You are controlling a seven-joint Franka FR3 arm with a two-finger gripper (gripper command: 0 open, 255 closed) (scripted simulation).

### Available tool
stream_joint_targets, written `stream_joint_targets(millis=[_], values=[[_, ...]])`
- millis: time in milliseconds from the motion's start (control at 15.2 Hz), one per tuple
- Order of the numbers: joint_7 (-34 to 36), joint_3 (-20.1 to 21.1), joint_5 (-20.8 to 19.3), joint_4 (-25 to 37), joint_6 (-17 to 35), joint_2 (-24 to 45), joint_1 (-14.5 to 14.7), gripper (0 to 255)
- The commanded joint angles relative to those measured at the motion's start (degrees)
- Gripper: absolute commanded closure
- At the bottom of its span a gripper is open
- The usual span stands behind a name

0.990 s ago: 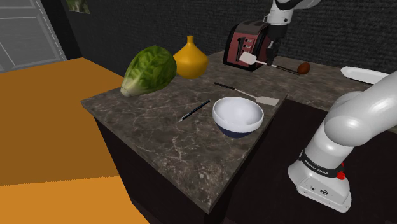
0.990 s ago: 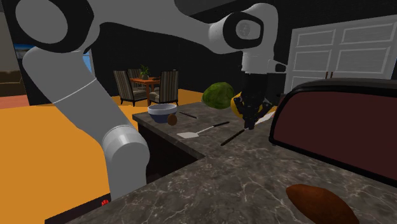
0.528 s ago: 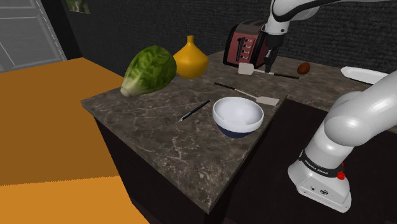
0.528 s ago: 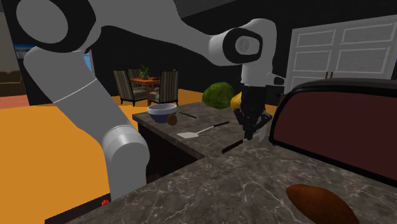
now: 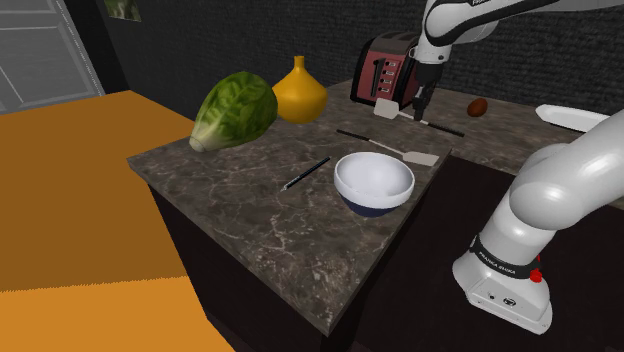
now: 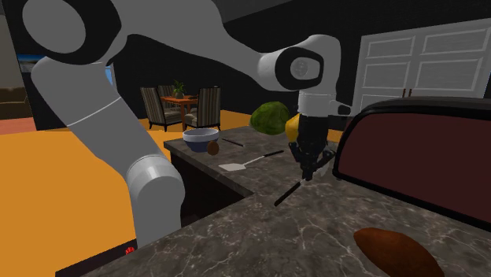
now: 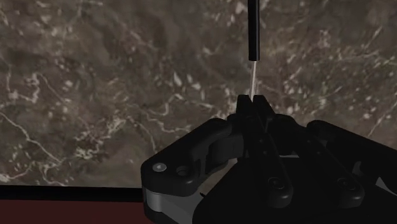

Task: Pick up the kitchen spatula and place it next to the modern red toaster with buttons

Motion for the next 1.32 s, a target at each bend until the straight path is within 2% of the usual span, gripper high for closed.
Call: stream_joint_targets(millis=[0,198,264,594,858,1254], values=[[0.0,0.0,0.0,-0.2,0.0,0.2,0.0,255],[0.0,0.0,0.0,-0.2,0.0,0.2,0.0,255],[0.0,0.0,-0.1,-0.2,0.0,0.1,-0.1,0],[0.0,0.0,0.0,-0.2,0.0,0.2,0.0,0],[-0.2,1.0,0.8,6.6,-7.4,-0.4,0.4,0],[-0.2,1.0,0.8,6.6,-7.4,-0.4,0.4,0]])
